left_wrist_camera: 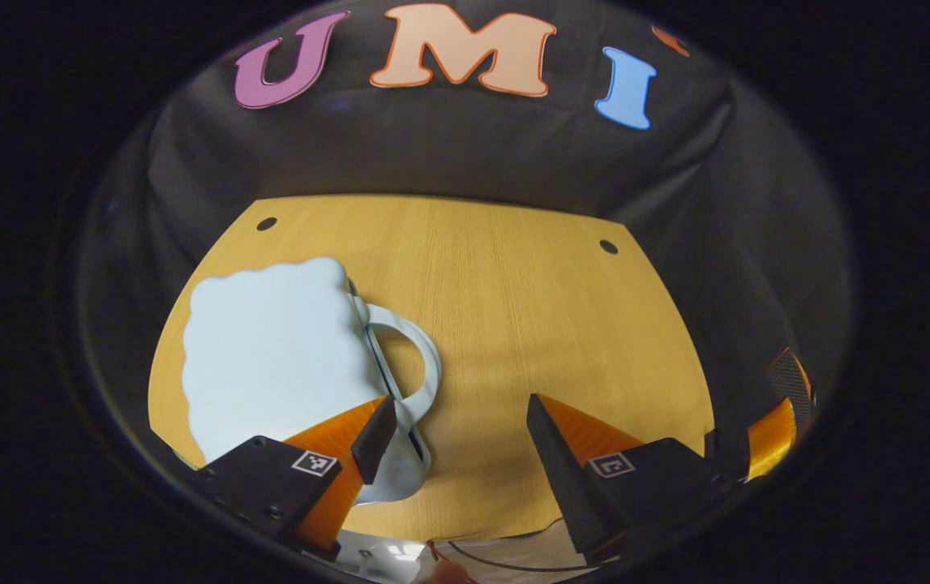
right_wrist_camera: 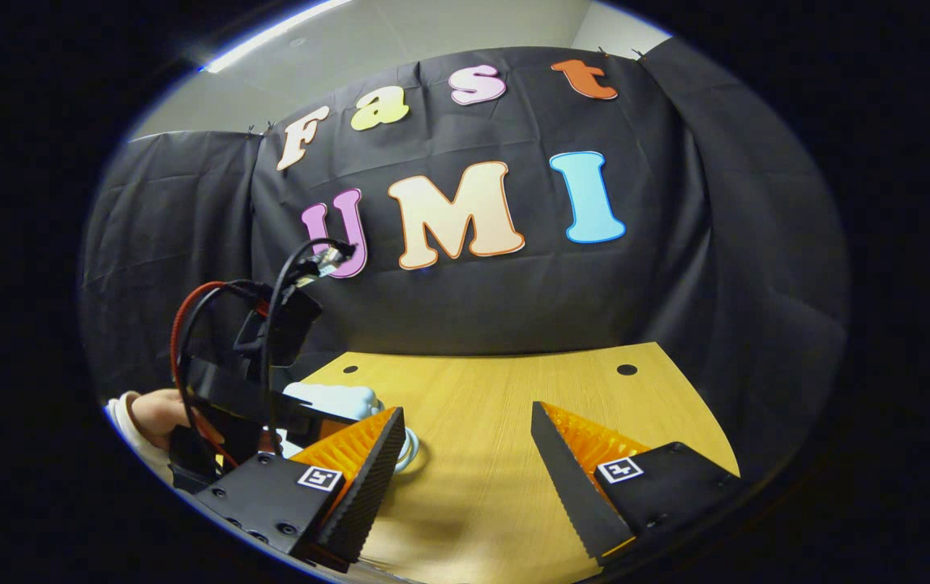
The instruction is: First open the suitcase, pack the skin care products into it, and then close the suitcase.
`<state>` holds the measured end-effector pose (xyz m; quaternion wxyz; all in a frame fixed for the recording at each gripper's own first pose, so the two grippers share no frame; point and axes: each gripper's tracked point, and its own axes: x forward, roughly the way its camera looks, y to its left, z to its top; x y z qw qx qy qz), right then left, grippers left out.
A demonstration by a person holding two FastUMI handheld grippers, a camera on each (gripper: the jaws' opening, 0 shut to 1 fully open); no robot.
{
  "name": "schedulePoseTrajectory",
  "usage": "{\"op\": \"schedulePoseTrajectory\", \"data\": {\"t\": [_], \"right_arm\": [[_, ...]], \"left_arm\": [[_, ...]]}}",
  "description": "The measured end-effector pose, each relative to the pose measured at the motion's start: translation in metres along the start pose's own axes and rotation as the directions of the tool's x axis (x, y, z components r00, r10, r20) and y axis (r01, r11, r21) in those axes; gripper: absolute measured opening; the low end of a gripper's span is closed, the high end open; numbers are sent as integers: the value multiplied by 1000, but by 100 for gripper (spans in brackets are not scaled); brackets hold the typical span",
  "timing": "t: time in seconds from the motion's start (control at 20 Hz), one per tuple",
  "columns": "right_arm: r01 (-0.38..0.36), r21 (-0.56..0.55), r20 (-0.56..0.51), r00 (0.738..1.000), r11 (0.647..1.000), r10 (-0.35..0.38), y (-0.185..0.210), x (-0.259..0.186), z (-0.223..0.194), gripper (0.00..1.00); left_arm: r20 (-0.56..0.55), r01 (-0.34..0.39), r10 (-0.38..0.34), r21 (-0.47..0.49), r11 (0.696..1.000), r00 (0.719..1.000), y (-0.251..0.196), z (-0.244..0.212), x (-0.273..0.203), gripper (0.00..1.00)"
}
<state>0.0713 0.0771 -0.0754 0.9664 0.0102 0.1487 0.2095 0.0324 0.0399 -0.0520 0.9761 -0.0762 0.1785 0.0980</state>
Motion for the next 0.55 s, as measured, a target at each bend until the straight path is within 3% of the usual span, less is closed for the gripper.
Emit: {"op": "schedulePoseTrajectory", "data": {"t": [0.1, 0.25, 0.55], "right_arm": [[1, 0, 7, 1000, 1000, -1, -1, -2, 2, 93], [0, 3, 11, 1000, 1000, 0, -2, -4, 3, 98], [-3, 0, 16, 1000, 1000, 3, -1, -7, 5, 98]], "left_arm": [[44, 16, -15, -19, 1000, 999, -7, 2, -12, 96], [77, -3, 0, 34, 999, 997, -9, 3, -19, 96], [41, 17, -20, 87, 996, 999, -13, -5, -22, 96]]}}
